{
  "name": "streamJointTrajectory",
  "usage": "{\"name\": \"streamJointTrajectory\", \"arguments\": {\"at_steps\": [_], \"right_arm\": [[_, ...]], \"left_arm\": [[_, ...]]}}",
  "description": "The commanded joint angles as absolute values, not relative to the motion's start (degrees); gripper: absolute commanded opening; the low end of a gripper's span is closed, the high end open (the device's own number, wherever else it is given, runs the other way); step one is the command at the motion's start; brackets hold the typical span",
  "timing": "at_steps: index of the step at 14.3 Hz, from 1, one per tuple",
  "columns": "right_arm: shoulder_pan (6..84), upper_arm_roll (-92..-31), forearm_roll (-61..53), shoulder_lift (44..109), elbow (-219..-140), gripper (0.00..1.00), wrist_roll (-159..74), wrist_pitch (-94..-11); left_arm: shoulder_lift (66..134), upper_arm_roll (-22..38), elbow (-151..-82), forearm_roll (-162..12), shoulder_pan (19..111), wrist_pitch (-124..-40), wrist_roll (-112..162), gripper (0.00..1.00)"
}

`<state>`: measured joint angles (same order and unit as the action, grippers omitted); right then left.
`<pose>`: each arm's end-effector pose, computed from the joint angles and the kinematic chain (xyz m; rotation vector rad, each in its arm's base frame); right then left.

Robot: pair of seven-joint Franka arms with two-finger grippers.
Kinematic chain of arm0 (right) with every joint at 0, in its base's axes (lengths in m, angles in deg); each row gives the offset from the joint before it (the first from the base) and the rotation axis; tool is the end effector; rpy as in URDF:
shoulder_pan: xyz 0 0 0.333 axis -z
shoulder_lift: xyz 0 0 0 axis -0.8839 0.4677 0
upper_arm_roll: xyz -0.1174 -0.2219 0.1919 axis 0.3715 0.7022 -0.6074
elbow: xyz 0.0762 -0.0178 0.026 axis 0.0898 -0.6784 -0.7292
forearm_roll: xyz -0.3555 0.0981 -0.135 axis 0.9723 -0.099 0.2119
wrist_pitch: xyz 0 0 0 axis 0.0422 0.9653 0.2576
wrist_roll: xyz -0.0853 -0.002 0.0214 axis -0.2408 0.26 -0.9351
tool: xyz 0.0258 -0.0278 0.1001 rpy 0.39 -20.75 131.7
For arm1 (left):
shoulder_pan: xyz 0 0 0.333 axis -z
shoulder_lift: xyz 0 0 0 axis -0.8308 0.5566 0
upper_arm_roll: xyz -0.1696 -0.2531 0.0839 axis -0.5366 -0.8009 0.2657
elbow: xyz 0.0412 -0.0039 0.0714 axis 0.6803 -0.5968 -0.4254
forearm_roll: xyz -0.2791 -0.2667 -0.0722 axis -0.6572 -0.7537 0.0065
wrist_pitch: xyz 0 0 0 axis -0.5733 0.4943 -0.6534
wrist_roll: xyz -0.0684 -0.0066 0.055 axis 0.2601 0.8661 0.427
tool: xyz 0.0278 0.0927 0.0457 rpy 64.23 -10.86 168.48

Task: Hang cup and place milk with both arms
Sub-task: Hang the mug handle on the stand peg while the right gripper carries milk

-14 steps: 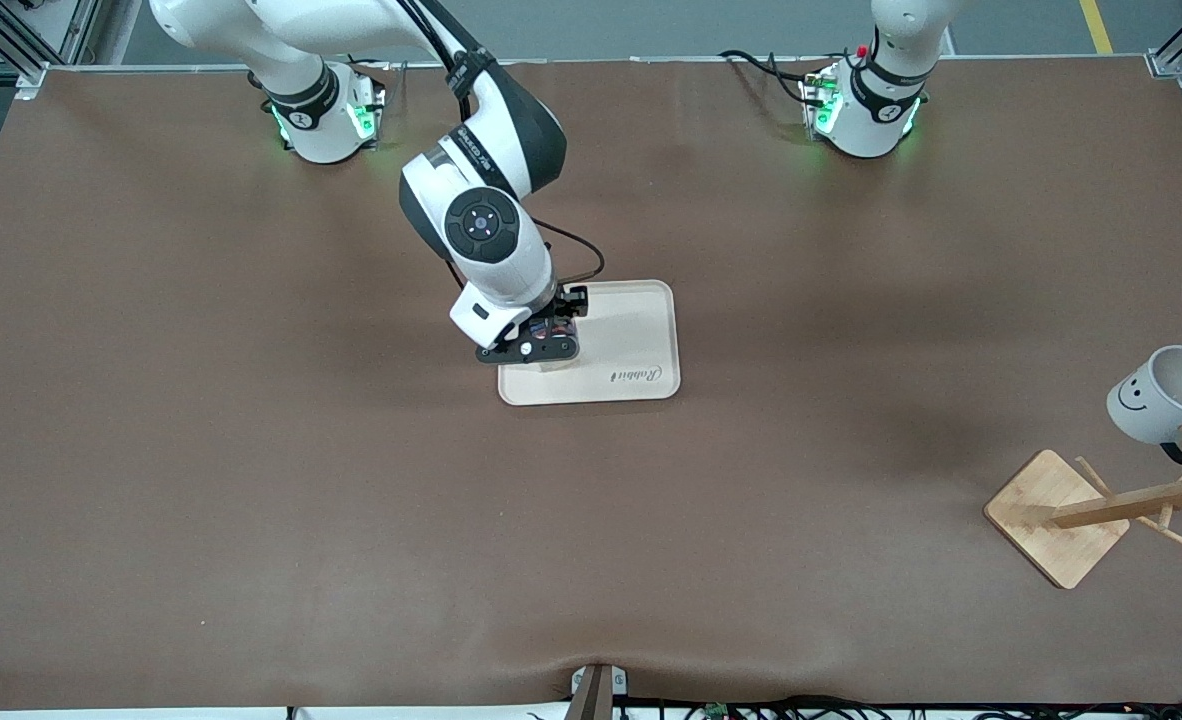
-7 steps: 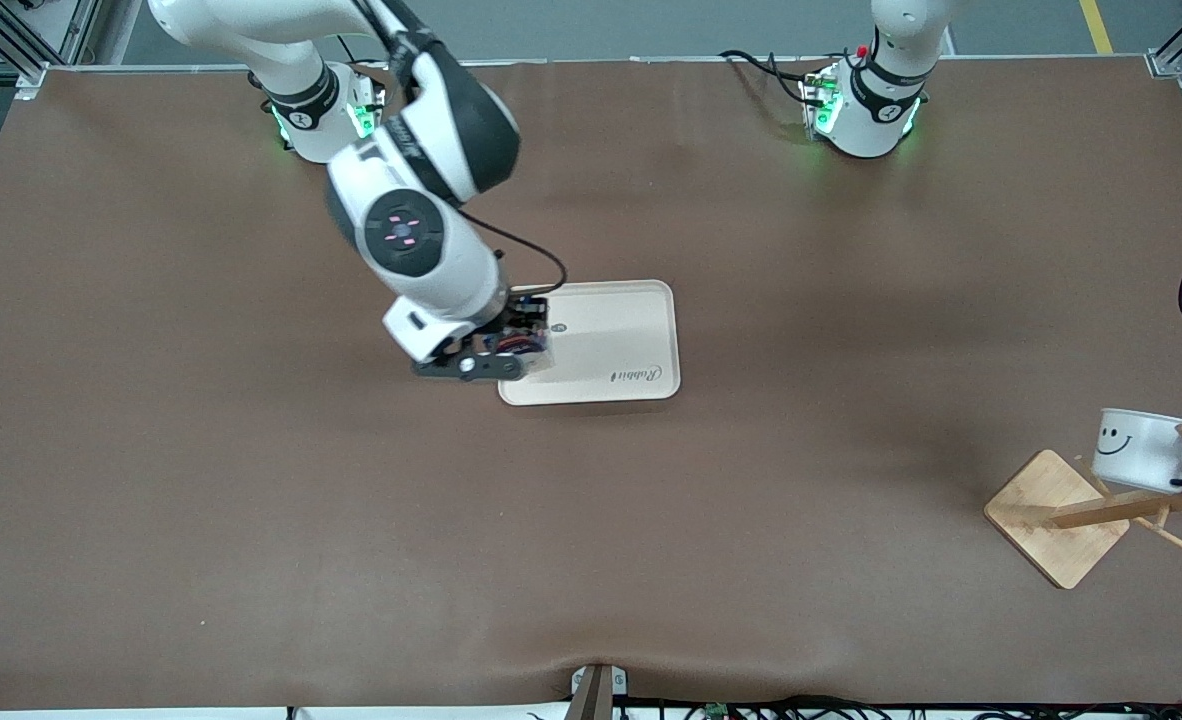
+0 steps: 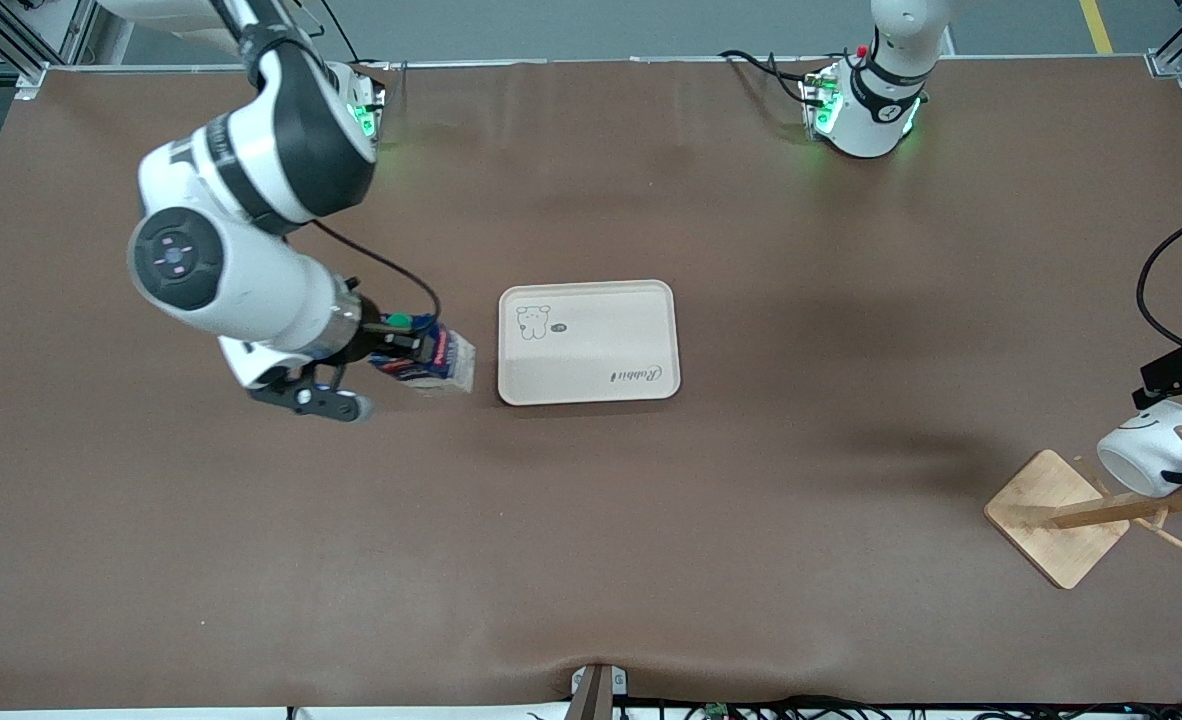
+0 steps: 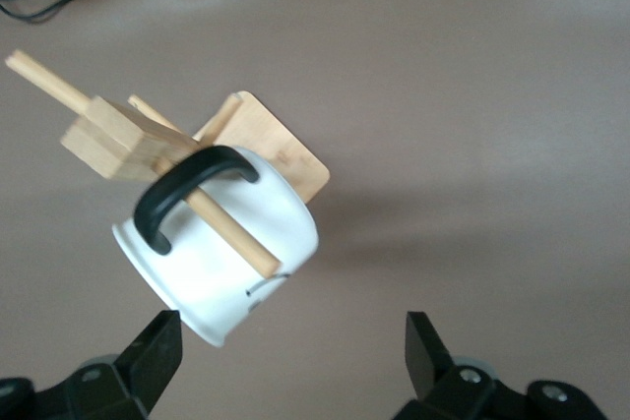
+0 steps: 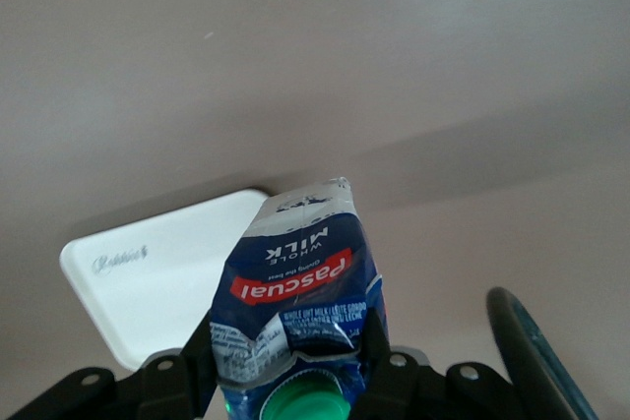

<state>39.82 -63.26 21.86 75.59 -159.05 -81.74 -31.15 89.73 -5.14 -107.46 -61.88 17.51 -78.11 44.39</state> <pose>0.6210 0.2404 0.4807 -3.0032 0.4346 0.2927 0.6370 0.1224 0.5169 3.0897 -0.1380 0.2635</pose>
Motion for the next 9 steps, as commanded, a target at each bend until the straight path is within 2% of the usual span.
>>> {"name": "streamJointTrajectory", "arguments": {"at_steps": [1, 7, 9], "right_arm": [[44.6, -63.6, 24.8, 73.5, -162.8, 0.00, -79.2, -30.9], [58.0, -63.4, 27.0, 70.9, -172.5, 0.00, -63.6, -33.6], [59.2, -63.3, 27.5, 70.6, -174.5, 0.00, -62.4, -34.5]], "left_arm": [[87.2, -7.1, -107.4, -62.3, 17.2, -73.6, 38.2, 1.00], [82.2, -9.7, -107.4, -62.2, 17.2, -67.4, 27.6, 1.00], [80.9, -10.8, -107.4, -62.1, 17.2, -65.7, 24.1, 1.00]]}}
